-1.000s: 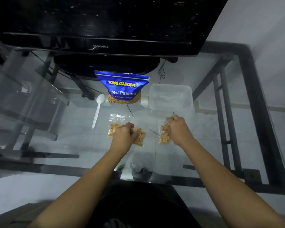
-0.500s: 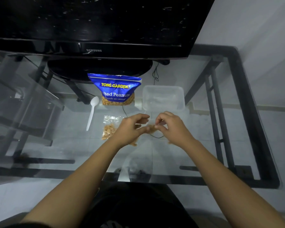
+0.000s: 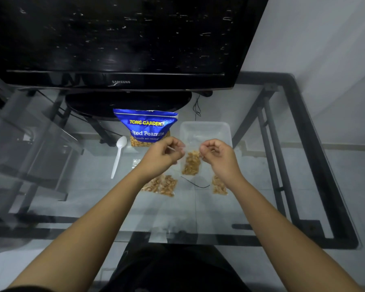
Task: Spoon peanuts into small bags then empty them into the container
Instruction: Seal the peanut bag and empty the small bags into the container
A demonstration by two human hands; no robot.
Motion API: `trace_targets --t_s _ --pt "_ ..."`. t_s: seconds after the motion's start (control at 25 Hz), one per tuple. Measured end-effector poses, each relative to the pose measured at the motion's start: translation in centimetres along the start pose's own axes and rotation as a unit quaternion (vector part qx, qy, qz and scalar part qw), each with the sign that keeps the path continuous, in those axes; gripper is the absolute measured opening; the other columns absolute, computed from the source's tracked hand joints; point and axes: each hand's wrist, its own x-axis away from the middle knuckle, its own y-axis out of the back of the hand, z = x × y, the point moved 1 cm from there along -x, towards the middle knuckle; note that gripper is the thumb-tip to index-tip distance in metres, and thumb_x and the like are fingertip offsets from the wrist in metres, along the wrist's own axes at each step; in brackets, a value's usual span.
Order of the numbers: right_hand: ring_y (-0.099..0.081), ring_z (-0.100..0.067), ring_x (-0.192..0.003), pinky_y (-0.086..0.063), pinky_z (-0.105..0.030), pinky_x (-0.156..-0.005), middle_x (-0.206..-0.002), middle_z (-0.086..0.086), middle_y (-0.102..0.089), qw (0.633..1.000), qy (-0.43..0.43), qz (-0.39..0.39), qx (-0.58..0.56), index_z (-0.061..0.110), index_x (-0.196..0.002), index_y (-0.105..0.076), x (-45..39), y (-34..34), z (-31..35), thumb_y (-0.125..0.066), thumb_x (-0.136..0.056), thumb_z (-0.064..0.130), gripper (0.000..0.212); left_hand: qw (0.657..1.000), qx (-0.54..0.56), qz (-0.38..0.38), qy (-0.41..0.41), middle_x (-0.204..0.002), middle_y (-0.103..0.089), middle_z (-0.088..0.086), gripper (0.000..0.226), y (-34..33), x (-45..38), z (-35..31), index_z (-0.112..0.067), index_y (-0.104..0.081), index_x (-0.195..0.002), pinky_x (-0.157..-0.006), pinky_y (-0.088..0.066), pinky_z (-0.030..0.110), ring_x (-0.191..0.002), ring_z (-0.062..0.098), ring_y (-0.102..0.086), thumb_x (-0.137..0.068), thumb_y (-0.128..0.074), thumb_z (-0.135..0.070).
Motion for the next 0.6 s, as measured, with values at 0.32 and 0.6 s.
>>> trace_targets --t_s 0.32,0.6 --pt "-0.065 -0.011 -0.074 -0.052 -0.02 -0.069 -0.072 0.008 -0.064 0.983 0.111 -0.021 0.142 0.023 -0.079 -0.062 -0.3 -0.7 2.1 -0.062 -0.086 0.016 0.01 0.943 -0.297 -0.016 -0.148 -0.087 -0.062 -0.008 0.013 0.3 -1.7 -1.6 -0.022 -0.066 -0.089 -0.08 -0.05 0.044 -0.085 0.013 -0.058 -0.085 -0.061 -0.034" --pt "-0.059 -0.015 -0.074 -0.052 -0.029 -0.069 -0.08 0.0 -0.063 0.966 0.152 -0.046 0.204 0.012 -0.082 -0.062 -0.3 -1.1 1.4 -0.059 -0.087 0.011 0.006 0.946 -0.313 -0.027 -0.085 -0.083 -0.057 -0.015 0.009 0.6 -1.6 -0.7 -0.034 -0.056 -0.078 -0.086 -0.047 0.047 -0.087 0.011 -0.056 -0.086 -0.06 -0.036"
